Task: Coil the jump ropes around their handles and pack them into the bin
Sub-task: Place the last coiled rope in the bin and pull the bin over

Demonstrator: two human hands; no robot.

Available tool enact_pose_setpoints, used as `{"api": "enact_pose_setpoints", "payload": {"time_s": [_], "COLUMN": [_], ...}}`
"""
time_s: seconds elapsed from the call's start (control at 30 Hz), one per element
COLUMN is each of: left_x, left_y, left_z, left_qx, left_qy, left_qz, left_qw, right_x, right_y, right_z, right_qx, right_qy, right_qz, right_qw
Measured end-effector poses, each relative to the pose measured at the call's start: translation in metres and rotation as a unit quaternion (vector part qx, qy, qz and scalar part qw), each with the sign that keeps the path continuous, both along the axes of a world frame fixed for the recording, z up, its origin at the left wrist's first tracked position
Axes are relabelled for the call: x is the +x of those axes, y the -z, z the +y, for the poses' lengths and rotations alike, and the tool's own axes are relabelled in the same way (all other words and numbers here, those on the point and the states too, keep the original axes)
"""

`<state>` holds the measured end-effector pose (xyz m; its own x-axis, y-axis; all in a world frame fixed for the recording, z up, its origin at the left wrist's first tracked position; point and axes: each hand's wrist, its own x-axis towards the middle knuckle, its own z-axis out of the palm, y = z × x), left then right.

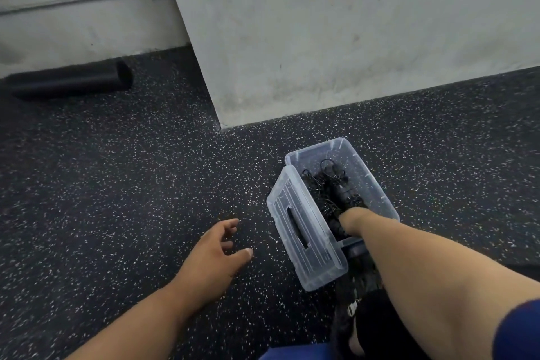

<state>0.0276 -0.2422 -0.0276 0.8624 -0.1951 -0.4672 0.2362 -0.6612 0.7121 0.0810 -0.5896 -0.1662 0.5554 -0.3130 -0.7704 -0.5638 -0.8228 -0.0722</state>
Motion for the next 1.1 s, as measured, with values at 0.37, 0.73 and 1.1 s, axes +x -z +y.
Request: {"api": "enact_pose_setpoints", "payload": {"time_s": [0.37, 0.73, 1.1], "left_x": [0.001, -0.002, -0.002], "left_y": [0.003, 0.003, -0.003], "left_z": [-0.006, 0.002, 0.013], "left_qx": [-0.007, 0.002, 0.004], "left_qy": [0.011, 0.012, -0.005], "left_qz": [-0.007, -0.006, 0.003], "left_qw": [1.0, 1.0, 1.0], "right_x": [0.007, 0.015, 0.012], "right_y": [-0.003, -0.013, 0.007], "right_z": [0.039, 0.044, 0.045], "right_qx": [0.059, 0.154, 0.172], "right_qy": [-0.071, 0.138, 0.084], "right_qz": [-0.114, -0.116, -0.055], "right_qw": [0.989, 0.971, 0.98]}}
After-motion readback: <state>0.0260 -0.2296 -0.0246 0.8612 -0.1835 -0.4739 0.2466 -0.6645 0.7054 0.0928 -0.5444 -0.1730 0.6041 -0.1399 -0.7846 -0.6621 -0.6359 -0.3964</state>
